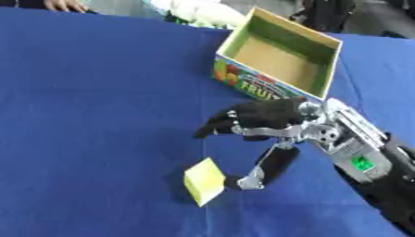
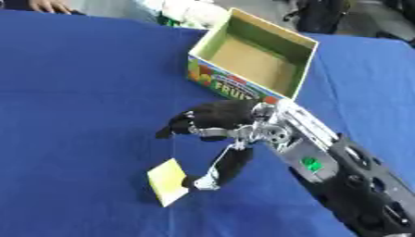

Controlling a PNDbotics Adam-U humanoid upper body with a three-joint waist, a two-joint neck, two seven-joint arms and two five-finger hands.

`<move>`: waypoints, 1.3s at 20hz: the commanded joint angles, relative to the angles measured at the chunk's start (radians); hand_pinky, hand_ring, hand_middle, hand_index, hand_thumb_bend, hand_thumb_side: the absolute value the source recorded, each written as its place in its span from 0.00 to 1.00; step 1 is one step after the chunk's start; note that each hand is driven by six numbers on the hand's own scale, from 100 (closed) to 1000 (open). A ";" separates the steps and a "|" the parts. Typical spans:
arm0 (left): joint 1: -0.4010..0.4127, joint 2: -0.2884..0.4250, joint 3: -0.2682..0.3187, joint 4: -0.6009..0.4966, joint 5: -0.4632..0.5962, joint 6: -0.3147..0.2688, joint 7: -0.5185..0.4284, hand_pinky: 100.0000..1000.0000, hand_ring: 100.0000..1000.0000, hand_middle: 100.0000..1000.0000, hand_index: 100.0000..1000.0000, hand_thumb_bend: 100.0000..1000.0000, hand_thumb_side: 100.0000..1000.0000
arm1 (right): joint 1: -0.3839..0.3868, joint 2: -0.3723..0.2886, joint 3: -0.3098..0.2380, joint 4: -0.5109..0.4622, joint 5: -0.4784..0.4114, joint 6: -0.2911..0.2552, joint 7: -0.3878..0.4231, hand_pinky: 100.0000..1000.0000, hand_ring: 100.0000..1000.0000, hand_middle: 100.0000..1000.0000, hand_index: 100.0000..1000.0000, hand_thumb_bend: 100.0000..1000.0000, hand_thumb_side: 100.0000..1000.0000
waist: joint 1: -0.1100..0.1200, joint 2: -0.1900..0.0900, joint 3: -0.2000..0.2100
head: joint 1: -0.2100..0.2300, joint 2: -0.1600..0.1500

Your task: Pick up objects on the table and place them in the box.

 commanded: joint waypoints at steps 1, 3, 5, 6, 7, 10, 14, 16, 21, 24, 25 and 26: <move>-0.007 0.021 0.003 -0.018 0.000 0.000 0.000 0.80 0.67 0.92 0.70 0.16 0.79 | -0.017 -0.006 -0.002 0.006 0.017 -0.011 0.008 0.90 0.92 0.84 0.99 0.30 0.49 | 0.007 -0.016 0.002 | -0.002 0.004; -0.007 0.020 0.003 -0.018 0.001 0.000 -0.001 0.80 0.67 0.92 0.70 0.16 0.79 | -0.017 -0.003 0.000 0.013 0.024 -0.022 0.019 0.90 0.92 0.84 1.00 0.34 0.50 | 0.006 -0.016 0.005 | 0.000 0.006; -0.007 0.020 0.002 -0.018 0.002 0.000 -0.002 0.80 0.67 0.92 0.70 0.16 0.79 | -0.018 -0.001 0.003 0.023 0.030 -0.031 0.028 0.90 0.92 0.84 0.99 0.34 0.49 | 0.005 -0.015 0.006 | -0.001 0.007; -0.007 0.020 0.002 -0.018 0.003 0.000 -0.003 0.80 0.67 0.92 0.70 0.15 0.79 | -0.019 0.000 0.005 0.030 0.034 -0.033 0.032 0.90 0.92 0.84 0.99 0.32 0.48 | 0.005 -0.015 0.007 | -0.002 0.007; -0.008 0.019 0.001 -0.018 0.003 0.000 -0.004 0.80 0.67 0.92 0.70 0.15 0.79 | -0.018 0.004 0.006 0.039 0.038 -0.035 0.035 0.90 0.92 0.84 0.99 0.32 0.48 | 0.005 -0.014 0.007 | -0.003 0.007; -0.009 0.019 0.000 -0.018 0.004 0.000 -0.006 0.80 0.67 0.92 0.70 0.15 0.79 | -0.015 0.019 0.008 0.070 0.057 -0.039 0.036 0.90 0.92 0.84 0.99 0.30 0.47 | 0.004 -0.013 0.008 | -0.002 0.008; -0.010 0.019 0.000 -0.018 0.004 0.000 -0.007 0.80 0.67 0.92 0.70 0.15 0.80 | -0.006 0.036 0.009 0.106 0.075 -0.044 0.026 0.90 0.92 0.83 0.98 0.28 0.47 | 0.003 -0.011 0.010 | -0.003 0.009; -0.011 0.019 -0.001 -0.018 0.005 0.000 -0.008 0.80 0.67 0.92 0.70 0.15 0.80 | -0.001 0.044 0.008 0.116 0.086 -0.045 0.014 0.90 0.92 0.83 0.98 0.27 0.47 | 0.003 -0.010 0.010 | -0.003 0.010; -0.013 0.017 -0.004 -0.018 0.006 0.000 -0.013 0.81 0.68 0.92 0.70 0.16 0.80 | 0.010 0.069 0.007 0.144 0.116 -0.037 -0.015 0.89 0.92 0.83 0.98 0.25 0.45 | 0.002 -0.007 0.013 | -0.006 0.014; -0.014 0.017 -0.005 -0.018 0.006 0.001 -0.018 0.81 0.68 0.93 0.70 0.16 0.80 | 0.031 0.090 0.006 0.156 0.131 -0.037 -0.019 0.89 0.92 0.83 0.98 0.24 0.43 | -0.001 -0.004 0.013 | -0.004 0.013; -0.014 0.016 -0.006 -0.018 0.006 0.002 -0.019 0.81 0.68 0.93 0.70 0.16 0.80 | 0.036 0.096 0.005 0.159 0.135 -0.038 -0.017 0.89 0.92 0.83 0.98 0.26 0.42 | -0.002 -0.003 0.013 | -0.004 0.013; -0.014 0.016 -0.006 -0.018 0.006 0.002 -0.020 0.81 0.68 0.93 0.70 0.16 0.80 | 0.040 0.101 0.003 0.162 0.138 -0.039 -0.015 0.89 0.92 0.82 0.98 0.26 0.42 | -0.003 -0.002 0.013 | -0.004 0.013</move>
